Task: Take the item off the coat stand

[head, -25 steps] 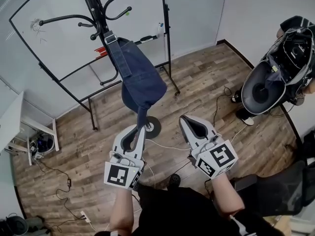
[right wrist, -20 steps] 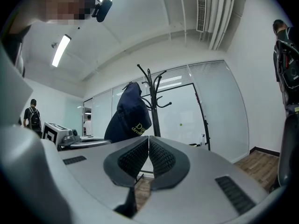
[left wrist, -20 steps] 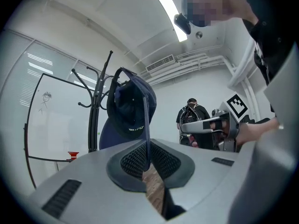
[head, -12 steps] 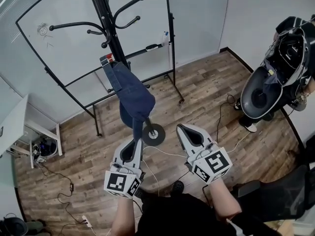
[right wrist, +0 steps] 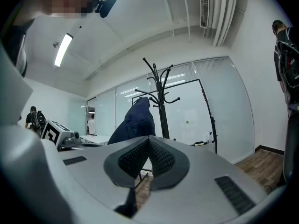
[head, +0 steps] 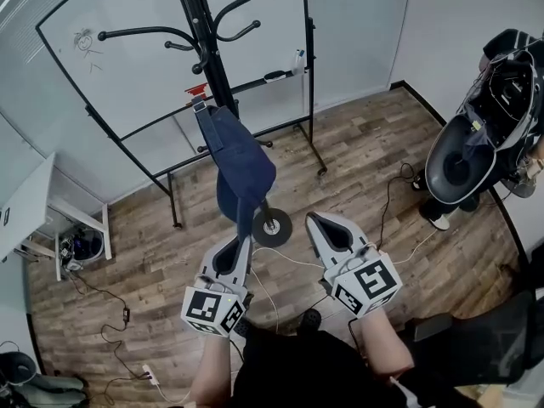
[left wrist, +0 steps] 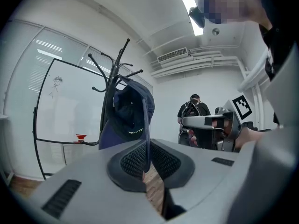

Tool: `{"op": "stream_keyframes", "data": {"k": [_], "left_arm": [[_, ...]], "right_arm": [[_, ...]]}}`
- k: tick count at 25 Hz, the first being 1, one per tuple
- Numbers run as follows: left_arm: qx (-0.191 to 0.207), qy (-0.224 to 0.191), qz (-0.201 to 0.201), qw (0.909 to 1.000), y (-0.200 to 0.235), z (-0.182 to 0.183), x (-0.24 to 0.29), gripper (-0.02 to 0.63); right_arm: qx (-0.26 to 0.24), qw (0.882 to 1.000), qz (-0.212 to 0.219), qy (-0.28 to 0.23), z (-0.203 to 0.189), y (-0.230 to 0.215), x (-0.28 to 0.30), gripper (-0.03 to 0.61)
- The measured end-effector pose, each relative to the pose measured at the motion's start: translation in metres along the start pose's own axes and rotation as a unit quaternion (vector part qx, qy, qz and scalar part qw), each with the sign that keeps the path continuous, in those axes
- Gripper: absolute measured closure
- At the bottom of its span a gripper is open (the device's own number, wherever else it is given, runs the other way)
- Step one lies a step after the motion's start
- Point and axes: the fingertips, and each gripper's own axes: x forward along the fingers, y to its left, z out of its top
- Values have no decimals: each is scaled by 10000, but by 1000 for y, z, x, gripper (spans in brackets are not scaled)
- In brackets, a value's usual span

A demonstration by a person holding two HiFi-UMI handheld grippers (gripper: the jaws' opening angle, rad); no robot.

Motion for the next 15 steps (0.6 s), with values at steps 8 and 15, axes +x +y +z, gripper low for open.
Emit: {"op": "stream_keyframes", "data": {"k": [8,15], "left_arm": [[28,37,-78,10000,1,-3,-1,581],[17,37,-92,9999,4,-4,2,581]], "right_arm": [[-34,10000,69,58,-3,9,5,548],[-56,9999,84,55,-3,7,11,548]]}}
